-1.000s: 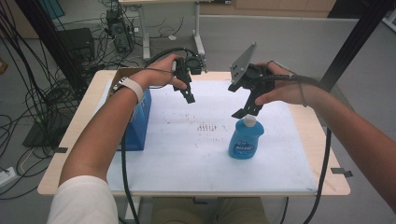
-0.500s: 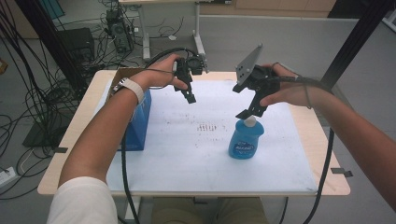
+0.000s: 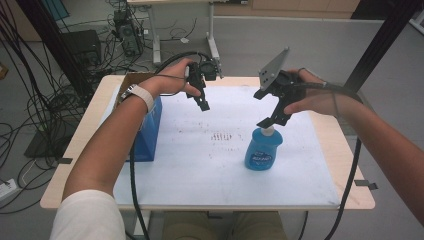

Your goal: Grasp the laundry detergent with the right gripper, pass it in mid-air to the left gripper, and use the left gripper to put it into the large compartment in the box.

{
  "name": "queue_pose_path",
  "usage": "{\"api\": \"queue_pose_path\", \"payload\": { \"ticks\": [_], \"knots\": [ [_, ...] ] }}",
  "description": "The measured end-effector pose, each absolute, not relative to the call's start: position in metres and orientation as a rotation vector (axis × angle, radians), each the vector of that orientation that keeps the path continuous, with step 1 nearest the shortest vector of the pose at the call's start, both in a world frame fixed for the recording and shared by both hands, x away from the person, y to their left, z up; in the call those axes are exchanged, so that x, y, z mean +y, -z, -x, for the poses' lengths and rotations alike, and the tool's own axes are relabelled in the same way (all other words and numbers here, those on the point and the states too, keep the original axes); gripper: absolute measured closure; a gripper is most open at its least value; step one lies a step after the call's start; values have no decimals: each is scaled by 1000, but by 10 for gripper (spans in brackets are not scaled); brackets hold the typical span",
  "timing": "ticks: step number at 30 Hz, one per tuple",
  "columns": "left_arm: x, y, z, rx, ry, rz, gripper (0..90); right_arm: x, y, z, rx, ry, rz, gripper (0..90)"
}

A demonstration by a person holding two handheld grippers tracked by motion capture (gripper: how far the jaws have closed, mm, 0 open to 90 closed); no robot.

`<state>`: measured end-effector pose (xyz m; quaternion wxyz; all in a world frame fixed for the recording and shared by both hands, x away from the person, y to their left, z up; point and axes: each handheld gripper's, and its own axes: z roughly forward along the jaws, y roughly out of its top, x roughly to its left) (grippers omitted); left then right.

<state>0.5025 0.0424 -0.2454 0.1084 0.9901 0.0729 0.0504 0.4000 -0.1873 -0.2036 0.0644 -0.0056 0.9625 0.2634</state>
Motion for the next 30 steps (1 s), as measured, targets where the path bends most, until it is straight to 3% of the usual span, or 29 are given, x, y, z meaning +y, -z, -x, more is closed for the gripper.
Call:
{"api": "queue_pose_path", "payload": {
  "ticks": [30],
  "knots": [
    [42, 245, -501, 218, -154, -2909, 68, -209, 210, -395, 2898, -865, -24, 83]
  ]
}}
